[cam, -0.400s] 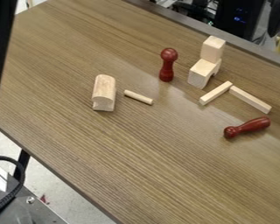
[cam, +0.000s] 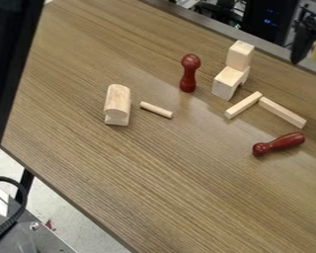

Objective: Take the block off of the arch and put it to the right side of the table

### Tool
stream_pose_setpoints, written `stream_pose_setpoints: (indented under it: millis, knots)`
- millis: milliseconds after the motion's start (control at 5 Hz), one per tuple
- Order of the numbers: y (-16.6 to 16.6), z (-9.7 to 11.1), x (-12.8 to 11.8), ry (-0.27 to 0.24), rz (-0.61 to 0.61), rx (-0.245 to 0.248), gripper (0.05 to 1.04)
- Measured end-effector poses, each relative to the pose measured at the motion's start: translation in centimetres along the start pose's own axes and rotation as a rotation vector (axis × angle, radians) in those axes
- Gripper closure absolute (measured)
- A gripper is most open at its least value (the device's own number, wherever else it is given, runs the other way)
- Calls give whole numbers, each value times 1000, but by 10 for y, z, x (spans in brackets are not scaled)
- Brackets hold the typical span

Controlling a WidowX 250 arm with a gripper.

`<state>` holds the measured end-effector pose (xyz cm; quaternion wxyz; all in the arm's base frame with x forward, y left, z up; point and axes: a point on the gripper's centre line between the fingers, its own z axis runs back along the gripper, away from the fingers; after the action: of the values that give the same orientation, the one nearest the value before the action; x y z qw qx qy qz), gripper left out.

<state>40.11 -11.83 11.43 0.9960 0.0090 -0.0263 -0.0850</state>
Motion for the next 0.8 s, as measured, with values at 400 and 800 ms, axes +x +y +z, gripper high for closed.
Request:
stream_pose_setpoints:
  millis: [400, 800]
  knots:
    - [52, -27, 0, -2, 92, 58, 84]
    - [81, -32, 11, -88, 142, 124, 84]
